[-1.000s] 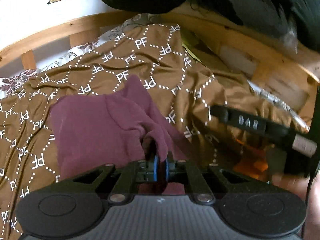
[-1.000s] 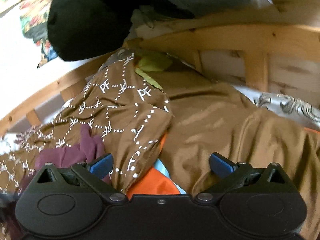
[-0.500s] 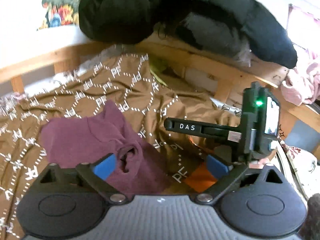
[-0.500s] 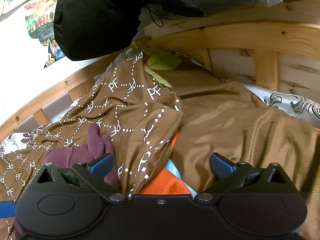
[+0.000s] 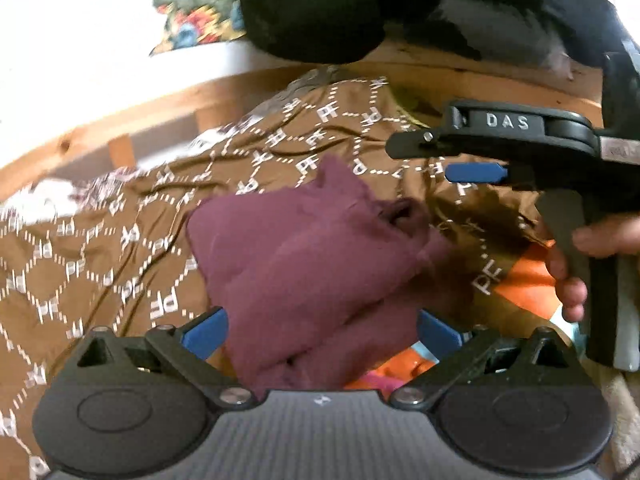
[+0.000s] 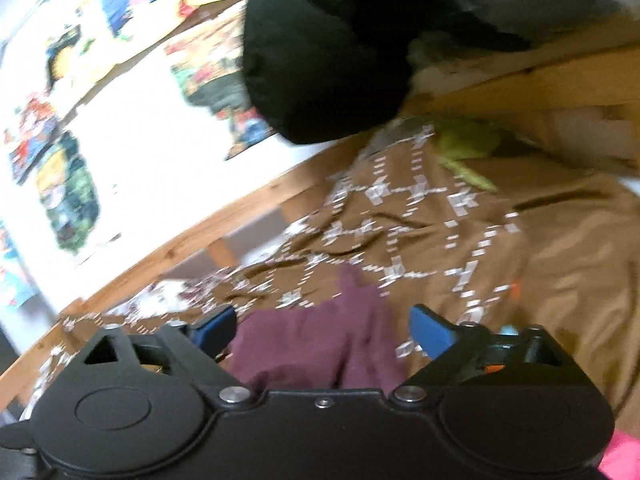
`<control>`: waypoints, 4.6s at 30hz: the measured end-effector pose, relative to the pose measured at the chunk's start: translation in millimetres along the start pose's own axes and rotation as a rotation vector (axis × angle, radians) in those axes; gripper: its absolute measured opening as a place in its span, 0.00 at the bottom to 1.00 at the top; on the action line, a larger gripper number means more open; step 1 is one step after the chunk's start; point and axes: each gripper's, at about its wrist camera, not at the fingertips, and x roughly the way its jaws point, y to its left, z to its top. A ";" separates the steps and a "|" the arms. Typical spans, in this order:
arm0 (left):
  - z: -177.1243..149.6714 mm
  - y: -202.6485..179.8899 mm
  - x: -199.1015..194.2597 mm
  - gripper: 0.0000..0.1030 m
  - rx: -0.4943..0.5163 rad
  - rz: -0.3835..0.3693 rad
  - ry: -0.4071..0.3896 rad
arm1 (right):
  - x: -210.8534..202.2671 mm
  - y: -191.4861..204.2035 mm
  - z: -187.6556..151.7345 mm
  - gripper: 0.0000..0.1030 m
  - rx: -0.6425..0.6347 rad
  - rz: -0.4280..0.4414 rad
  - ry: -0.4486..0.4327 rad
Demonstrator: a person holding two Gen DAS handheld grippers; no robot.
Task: Fold small clothes
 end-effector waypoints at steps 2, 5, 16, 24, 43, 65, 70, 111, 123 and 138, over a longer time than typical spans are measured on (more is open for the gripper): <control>-5.2 4.1 3.9 0.94 -0.016 0.001 0.000 | 6.4 5.4 -2.4 0.85 -0.025 0.010 0.034; -7.7 5.4 10.6 0.86 0.015 0.018 0.010 | 20.8 3.2 -6.3 0.78 0.008 0.016 0.096; -13.0 5.3 11.4 0.49 0.059 0.079 -0.039 | 46.9 -4.0 -17.1 0.47 0.113 0.017 0.205; -16.0 3.1 12.2 0.44 0.070 0.070 -0.040 | 51.7 -17.7 -21.7 0.37 0.215 0.043 0.262; -6.4 -6.7 27.2 0.40 -0.031 -0.172 -0.053 | 18.1 7.1 -7.2 0.09 -0.122 -0.224 0.119; -8.8 78.0 24.0 0.49 -0.516 -0.204 0.018 | 22.7 10.5 -29.8 0.13 -0.159 -0.354 0.216; -15.7 68.4 37.6 0.49 -0.461 -0.177 0.062 | 7.4 17.8 -28.4 0.41 -0.157 -0.362 0.162; -13.6 80.9 -8.4 0.99 -0.503 -0.042 0.147 | -25.1 32.3 -44.7 0.99 -0.003 -0.404 0.201; -39.6 93.3 -20.5 0.99 -0.596 -0.049 0.237 | -79.0 60.3 -54.0 1.00 -0.025 -0.284 0.146; -23.7 95.3 -10.7 0.99 -0.452 -0.101 0.317 | -65.7 50.0 -43.6 1.00 0.003 -0.223 0.152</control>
